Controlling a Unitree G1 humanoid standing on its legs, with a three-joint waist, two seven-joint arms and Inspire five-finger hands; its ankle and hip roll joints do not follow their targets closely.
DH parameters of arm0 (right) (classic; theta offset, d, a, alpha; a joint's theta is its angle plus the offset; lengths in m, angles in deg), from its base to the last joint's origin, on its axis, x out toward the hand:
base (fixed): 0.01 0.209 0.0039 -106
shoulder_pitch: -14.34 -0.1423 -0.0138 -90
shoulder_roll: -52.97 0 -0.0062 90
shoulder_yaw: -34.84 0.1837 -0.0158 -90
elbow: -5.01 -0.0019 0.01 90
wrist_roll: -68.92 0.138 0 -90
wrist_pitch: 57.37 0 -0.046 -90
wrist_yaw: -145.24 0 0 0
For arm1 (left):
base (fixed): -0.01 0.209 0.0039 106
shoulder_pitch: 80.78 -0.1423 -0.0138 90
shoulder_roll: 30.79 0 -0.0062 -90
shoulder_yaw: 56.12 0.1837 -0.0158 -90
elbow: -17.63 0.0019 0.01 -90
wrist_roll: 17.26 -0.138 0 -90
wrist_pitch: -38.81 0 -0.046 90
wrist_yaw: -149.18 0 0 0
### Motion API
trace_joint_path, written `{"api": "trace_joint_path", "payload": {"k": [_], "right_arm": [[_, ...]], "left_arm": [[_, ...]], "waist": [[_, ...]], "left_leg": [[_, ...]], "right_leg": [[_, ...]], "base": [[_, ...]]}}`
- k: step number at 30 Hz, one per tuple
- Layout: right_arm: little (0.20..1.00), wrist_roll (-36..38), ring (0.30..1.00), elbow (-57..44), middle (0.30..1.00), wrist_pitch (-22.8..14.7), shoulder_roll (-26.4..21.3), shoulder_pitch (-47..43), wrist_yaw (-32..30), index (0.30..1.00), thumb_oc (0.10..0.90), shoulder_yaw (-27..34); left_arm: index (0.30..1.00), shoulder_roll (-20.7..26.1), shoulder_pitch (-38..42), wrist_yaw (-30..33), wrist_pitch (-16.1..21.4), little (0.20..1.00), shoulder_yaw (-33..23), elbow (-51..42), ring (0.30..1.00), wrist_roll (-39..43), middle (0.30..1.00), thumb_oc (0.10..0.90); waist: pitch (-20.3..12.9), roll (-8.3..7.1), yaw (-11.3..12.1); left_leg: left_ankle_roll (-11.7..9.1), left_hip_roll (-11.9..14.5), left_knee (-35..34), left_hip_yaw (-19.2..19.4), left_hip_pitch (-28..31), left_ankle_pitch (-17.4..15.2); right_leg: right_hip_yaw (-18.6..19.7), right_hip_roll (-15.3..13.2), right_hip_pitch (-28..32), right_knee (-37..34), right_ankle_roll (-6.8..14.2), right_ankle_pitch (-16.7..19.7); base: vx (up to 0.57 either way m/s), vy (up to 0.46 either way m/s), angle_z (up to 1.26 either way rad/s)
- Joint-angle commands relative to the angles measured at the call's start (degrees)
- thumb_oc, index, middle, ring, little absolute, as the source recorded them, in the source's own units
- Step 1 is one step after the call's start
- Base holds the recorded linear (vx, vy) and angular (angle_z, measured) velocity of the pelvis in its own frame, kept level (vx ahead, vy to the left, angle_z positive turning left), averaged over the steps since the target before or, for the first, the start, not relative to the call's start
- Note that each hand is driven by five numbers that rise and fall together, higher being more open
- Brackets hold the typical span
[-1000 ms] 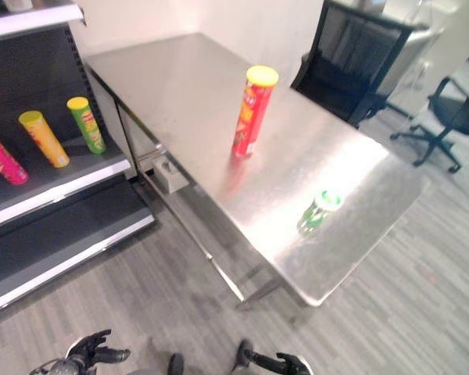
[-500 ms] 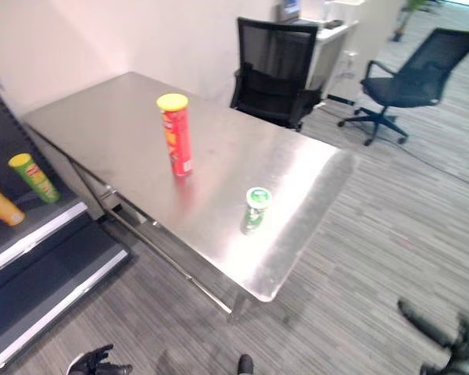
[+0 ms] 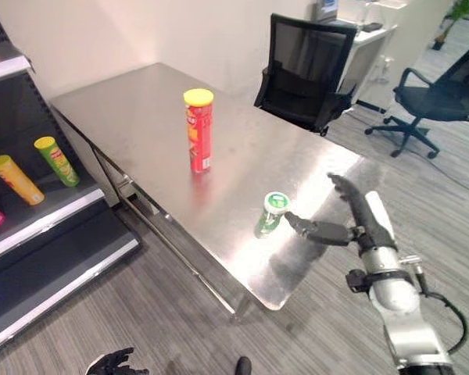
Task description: Put the goods on the table back onto the shelves and tidy them up.
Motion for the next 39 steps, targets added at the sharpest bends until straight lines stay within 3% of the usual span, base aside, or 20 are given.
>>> {"api": "trace_joint_path", "payload": {"k": [1,26,27,39], "right_arm": [[0.900,-0.19,0.900,-2.14,0.900,-3.73,-3.86,-6.87,-1.59,0.900,0.800,4.48],[0.900,-7.33,0.900,0.42,0.900,-3.03,-1.92,-12.56,-3.52,0.900,0.800,-2.71],[0.300,-7.61,0.300,0.42,0.300,-3.02,-1.88,-12.87,-3.67,0.300,0.400,-3.12],[0.300,-6.62,0.300,-3.44,0.300,-3.45,-3.91,-10.95,-1.98,0.300,0.400,-0.66]], "left_arm": [[0.900,3.08,2.91,-0.21,2.38,0.900,1.76,1.02,0.900,-0.90,0.900,0.800],[0.900,3.85,1.33,0.92,2.69,0.900,0.87,0.64,0.900,-0.85,0.900,0.800],[0.900,3.89,1.36,1.12,2.63,0.900,0.85,0.72,0.900,-0.81,0.900,0.800],[0.900,4.19,1.03,1.44,2.78,0.900,-0.76,0.61,0.900,-0.93,0.900,0.800]], "waist": [[-0.19,-1.11,-0.04],[-0.03,-2.04,3.53],[0.00,-2.07,3.70],[-0.14,-2.55,3.81]], "left_leg": [[-4.01,4.46,0.17,1.59,-2.73,1.07],[-3.70,3.44,0.17,-1.23,-4.49,1.50],[-3.70,3.41,0.17,-1.35,-4.54,1.52],[-3.82,3.48,0.17,-1.74,-4.39,1.33]], "right_leg": [[-1.99,-5.42,5.63,0.89,6.51,-4.75],[-5.41,-6.69,6.40,0.89,6.58,-4.41],[-5.45,-6.67,6.42,0.89,6.56,-4.43],[-5.88,-6.68,6.89,0.89,6.58,-4.86]], "base": [[0.00,-0.011,0.05],[0.01,0.002,0.08],[0.01,0.002,0.06],[0.01,-0.004,0.02]]}}
